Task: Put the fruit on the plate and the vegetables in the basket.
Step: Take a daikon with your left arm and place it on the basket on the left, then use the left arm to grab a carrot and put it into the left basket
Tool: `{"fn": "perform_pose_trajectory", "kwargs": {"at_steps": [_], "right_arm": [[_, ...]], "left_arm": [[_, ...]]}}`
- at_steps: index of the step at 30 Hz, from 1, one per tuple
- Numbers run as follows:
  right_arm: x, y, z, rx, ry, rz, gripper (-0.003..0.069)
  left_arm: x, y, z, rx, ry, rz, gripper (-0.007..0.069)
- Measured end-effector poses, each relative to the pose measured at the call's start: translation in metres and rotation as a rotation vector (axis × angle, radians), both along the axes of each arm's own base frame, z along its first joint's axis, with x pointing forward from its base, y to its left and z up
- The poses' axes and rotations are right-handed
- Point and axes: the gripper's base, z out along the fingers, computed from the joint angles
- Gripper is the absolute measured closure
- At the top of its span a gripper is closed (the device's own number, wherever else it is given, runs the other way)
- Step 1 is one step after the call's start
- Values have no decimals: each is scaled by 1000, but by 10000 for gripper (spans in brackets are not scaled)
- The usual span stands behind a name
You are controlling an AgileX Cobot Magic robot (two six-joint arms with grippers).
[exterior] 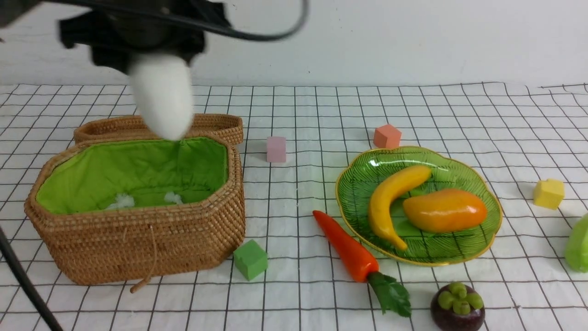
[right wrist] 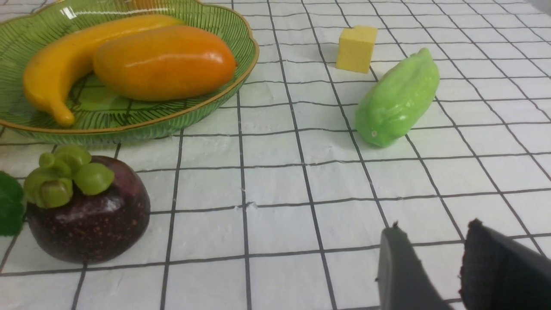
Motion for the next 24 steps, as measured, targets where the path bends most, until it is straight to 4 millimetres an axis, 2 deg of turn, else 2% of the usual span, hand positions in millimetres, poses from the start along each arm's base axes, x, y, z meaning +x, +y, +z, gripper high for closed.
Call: {"fn": "perform_pose_trajectory", "kwargs": {"at_steps": [3, 4, 6, 11, 13, 17, 21, 24], "right_arm": [[0, 0, 0, 0, 0, 0, 416], [0, 0, 0, 0, 0, 0, 416], [0, 0, 0, 0, 0, 0, 416], [0, 0, 0, 0, 0, 0, 416], [0, 0, 0, 0, 0, 0, 416], [0, 0, 0, 0, 0, 0, 416], [0, 0, 0, 0, 0, 0, 416], [0, 0, 0, 0, 0, 0, 416]], "left_arm": [[18, 28, -14, 10, 32, 91, 110], [19, 27, -15, 11, 35, 91, 110], [30, 33, -30, 20, 72, 116, 110], [40, 30, -47, 14, 117, 114, 96], [40, 29, -48, 15, 117, 112, 26], [41, 29, -47, 14, 111, 109, -42], [39, 28, -46, 1, 118, 97, -37], [29, 11, -41, -91, 168, -22, 7]]}}
